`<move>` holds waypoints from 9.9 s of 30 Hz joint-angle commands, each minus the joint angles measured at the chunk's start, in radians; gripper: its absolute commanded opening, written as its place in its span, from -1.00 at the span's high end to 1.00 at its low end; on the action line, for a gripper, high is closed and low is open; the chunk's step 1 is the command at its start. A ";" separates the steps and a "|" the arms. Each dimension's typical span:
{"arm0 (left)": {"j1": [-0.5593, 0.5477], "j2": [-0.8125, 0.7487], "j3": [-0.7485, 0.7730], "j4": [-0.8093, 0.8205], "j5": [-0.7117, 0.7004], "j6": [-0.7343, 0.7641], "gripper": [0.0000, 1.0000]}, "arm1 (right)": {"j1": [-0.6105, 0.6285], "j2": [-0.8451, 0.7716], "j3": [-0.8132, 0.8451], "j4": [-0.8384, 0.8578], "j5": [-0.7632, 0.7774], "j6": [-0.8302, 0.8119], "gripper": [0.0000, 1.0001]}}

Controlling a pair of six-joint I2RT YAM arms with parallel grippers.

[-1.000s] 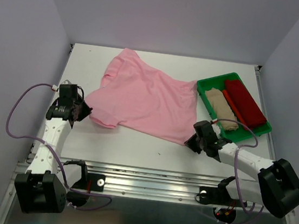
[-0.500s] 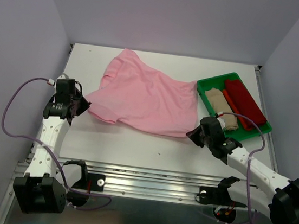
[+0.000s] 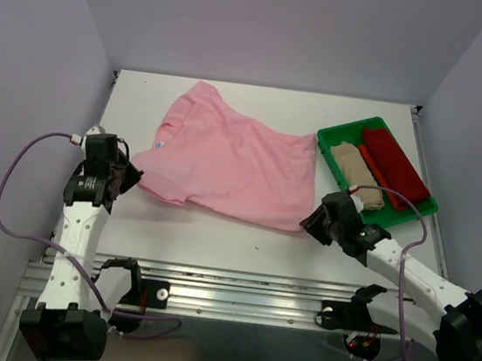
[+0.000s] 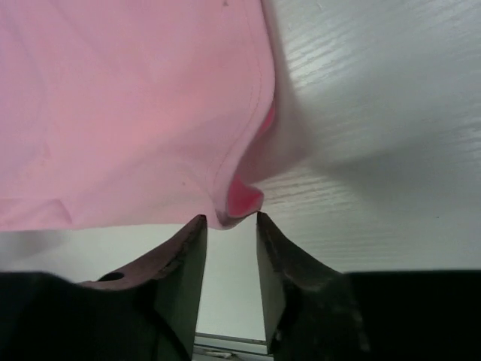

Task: Roll the t-shirts
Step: Flatten out the T-shirt at the center of the board, then fold the T-shirt at the center of the board.

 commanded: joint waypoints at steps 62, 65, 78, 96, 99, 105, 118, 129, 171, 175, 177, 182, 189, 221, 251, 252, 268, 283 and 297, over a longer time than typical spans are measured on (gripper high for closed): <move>-0.002 0.345 1.085 0.250 -0.074 0.133 1.00 | 0.018 0.157 0.949 0.137 0.123 -0.593 0.98; -0.002 0.351 1.153 0.264 -0.068 0.136 1.00 | 0.018 0.134 0.969 0.137 0.091 -0.614 0.99; -0.002 0.238 1.340 0.309 -0.109 0.182 1.00 | 0.018 0.005 1.056 0.166 -0.211 -0.703 0.99; -0.002 0.224 1.098 0.364 -0.083 0.209 1.00 | 0.018 -0.032 0.925 0.013 0.035 -0.613 0.99; -0.002 0.273 0.956 0.407 -0.065 0.202 1.00 | 0.018 0.000 0.848 -0.006 0.090 -0.605 0.99; -0.002 0.441 0.750 0.508 -0.011 0.179 1.00 | 0.003 0.156 0.751 -0.007 0.181 -0.607 0.99; -0.032 0.958 0.791 0.600 0.034 0.176 1.00 | -0.196 0.574 0.739 0.120 0.095 -0.605 0.98; -0.059 1.172 1.065 0.563 0.076 0.183 1.00 | -0.256 0.743 0.852 0.180 0.077 -0.633 0.99; -0.062 0.727 0.359 0.480 -0.035 0.163 1.00 | -0.275 0.717 0.713 0.186 -0.038 -0.608 0.99; -0.062 0.713 0.311 0.482 -0.049 0.140 1.00 | -0.275 0.717 0.704 0.190 -0.041 -0.607 0.99; -0.062 0.706 0.282 0.482 -0.063 0.123 1.00 | -0.275 0.718 0.699 0.189 -0.044 -0.605 0.98; -0.062 0.666 0.225 0.485 -0.094 0.084 1.00 | -0.275 0.718 0.696 0.192 -0.046 -0.602 0.99; -0.062 0.636 0.164 0.474 -0.131 0.026 1.00 | -0.275 0.721 0.694 0.195 -0.055 -0.600 0.98; -0.070 0.702 0.345 0.394 -0.114 0.054 1.00 | -0.264 0.703 0.783 0.186 -0.113 -0.597 0.42; -0.064 1.192 0.644 0.313 -0.138 0.127 1.00 | -0.264 1.143 1.009 0.106 0.037 -0.674 0.99; -0.064 1.213 0.676 0.313 -0.138 0.130 1.00 | -0.264 1.148 1.016 0.106 0.035 -0.676 0.99; -0.064 1.068 0.857 0.166 -0.213 0.190 0.95 | -0.246 1.048 1.155 0.126 -0.225 -0.668 0.67; 0.051 0.466 0.072 0.066 -0.209 0.071 0.30 | -0.170 0.790 0.854 0.192 -0.244 -0.631 0.14; 0.128 0.494 -0.123 0.066 -0.085 -0.086 0.07 | -0.170 0.786 0.811 0.198 -0.248 -0.630 0.13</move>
